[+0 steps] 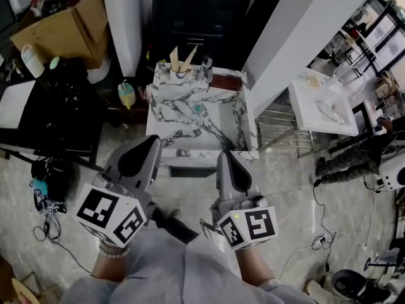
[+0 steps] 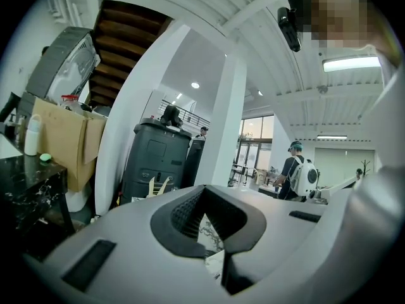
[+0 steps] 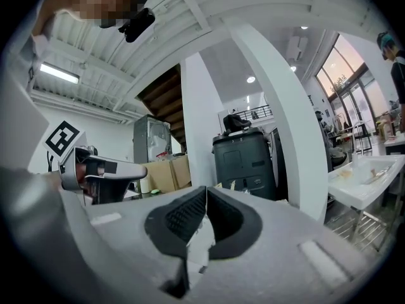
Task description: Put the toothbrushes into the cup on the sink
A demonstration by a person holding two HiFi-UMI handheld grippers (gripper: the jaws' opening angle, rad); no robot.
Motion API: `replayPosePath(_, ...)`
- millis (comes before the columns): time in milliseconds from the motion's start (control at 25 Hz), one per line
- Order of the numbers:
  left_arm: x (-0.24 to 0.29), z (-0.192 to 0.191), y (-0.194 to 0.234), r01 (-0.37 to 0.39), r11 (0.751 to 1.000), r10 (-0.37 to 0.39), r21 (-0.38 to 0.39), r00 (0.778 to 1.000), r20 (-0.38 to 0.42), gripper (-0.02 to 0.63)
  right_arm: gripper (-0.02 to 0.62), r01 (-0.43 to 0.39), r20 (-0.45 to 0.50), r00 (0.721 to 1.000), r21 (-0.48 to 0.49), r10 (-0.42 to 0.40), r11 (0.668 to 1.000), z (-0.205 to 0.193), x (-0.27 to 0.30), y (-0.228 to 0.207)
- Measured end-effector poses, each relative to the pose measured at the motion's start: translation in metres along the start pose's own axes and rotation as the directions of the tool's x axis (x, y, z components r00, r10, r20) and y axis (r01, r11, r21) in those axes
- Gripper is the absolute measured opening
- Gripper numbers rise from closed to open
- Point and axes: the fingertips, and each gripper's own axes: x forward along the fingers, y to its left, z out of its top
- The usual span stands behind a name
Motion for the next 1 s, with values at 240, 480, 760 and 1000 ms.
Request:
replayPosePath(240,-0.009,0.008,0.010,0.005,1.000,-0.005,-0.001,1.000,-0.005,0.006,0.002,-0.005,-0.005,1.000,0.015,0.005,1.000,-0.001,0.006,0.013)
replayPosePath(480,-0.020,0.010,0.025,0.019,1.000,-0.019,0.005,1.000,-0.012,0.006,0.002,-0.016,0.008,1.000,0.002,0.016,1.000,0.003,0.019,0.034)
replayPosePath(760,-0.031,0.016,0.040,0.036,0.999,-0.036,0.003,0.999,-0.009,0.006,0.002,-0.020,0.028,0.999,-0.017,0.021,1.000,0.014,0.032,0.056)
replayPosePath(1000,-0.041,0.018,0.051,0.045,0.999,-0.045,-0.002,0.999,0.013,0.006,0.002,-0.008,0.042,0.999,-0.039,0.010,0.999,0.018,0.032,0.066)
